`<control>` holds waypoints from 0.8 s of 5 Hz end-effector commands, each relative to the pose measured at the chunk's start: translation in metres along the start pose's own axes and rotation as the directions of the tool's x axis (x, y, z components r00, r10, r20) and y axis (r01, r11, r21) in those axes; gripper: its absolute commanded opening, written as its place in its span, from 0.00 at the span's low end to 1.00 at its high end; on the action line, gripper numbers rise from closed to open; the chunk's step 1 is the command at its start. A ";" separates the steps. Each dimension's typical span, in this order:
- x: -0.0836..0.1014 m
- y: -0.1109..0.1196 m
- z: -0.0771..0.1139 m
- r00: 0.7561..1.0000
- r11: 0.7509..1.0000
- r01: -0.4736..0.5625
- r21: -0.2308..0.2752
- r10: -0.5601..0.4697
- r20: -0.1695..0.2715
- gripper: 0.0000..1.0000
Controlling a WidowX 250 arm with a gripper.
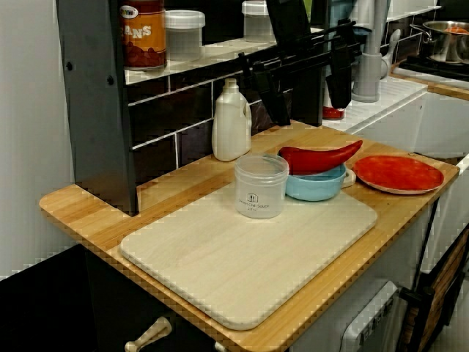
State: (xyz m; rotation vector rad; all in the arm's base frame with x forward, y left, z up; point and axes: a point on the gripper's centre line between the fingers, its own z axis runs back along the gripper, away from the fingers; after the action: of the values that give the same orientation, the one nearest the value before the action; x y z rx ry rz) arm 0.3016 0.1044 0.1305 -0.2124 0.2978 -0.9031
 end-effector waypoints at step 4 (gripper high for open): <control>-0.022 0.000 0.019 0.996 0.994 0.054 0.091 -0.061 0.070 1.00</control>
State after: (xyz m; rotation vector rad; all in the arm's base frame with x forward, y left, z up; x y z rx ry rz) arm 0.2984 0.1187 0.1240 -0.2404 0.2439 -0.9650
